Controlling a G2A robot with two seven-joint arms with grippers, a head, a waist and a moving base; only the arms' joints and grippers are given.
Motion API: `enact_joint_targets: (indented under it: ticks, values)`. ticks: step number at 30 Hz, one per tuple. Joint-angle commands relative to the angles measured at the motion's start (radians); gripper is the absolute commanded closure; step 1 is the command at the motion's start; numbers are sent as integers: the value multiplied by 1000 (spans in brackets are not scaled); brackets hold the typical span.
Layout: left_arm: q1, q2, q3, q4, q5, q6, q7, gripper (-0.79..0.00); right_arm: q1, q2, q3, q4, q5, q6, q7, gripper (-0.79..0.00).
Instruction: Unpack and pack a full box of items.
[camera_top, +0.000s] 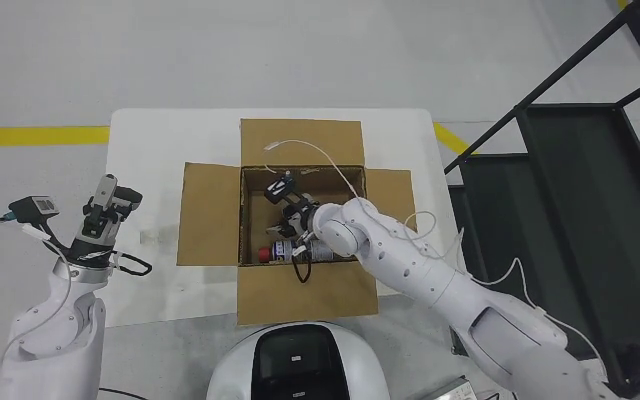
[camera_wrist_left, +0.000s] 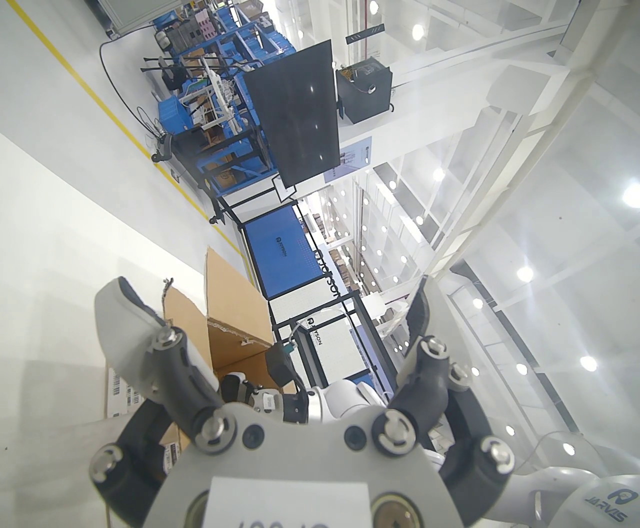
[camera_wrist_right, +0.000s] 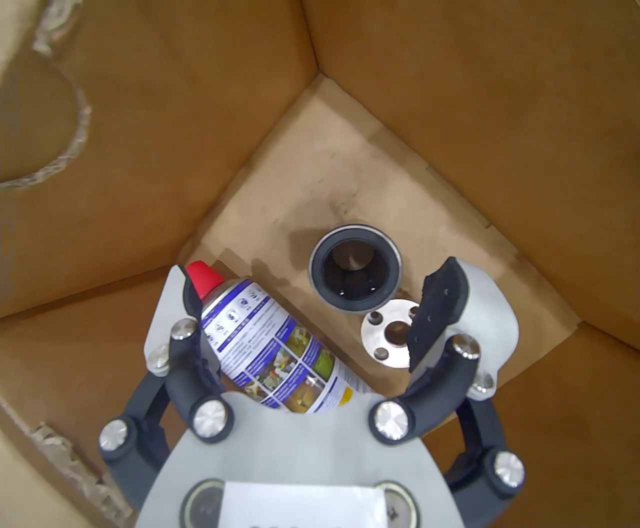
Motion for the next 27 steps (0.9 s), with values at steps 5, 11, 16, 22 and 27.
enact_joint_targets:
  ticks: [5, 11, 16, 22, 27]
  values:
    - [0, 0, 0, 0, 0, 0, 0, -785, 26, -26, -13, 68, 5, 0, -6, -785]
    - [0, 0, 0, 0, 0, 0, 0, -785, 44, -52, -23, 127, 13, -9, -13, -385]
    - [0, 0, 0, 0, 0, 0, 0, -785, 55, -67, -31, 166, 8, -21, 5, 0]
    - [0, 0, 0, 0, 0, 0, 0, -785, 50, -77, -29, 164, -22, -7, 4, 0]
    - [0, 0, 0, 0, 0, 0, 0, -785, 36, -76, -11, 121, -41, 6, 24, 0]
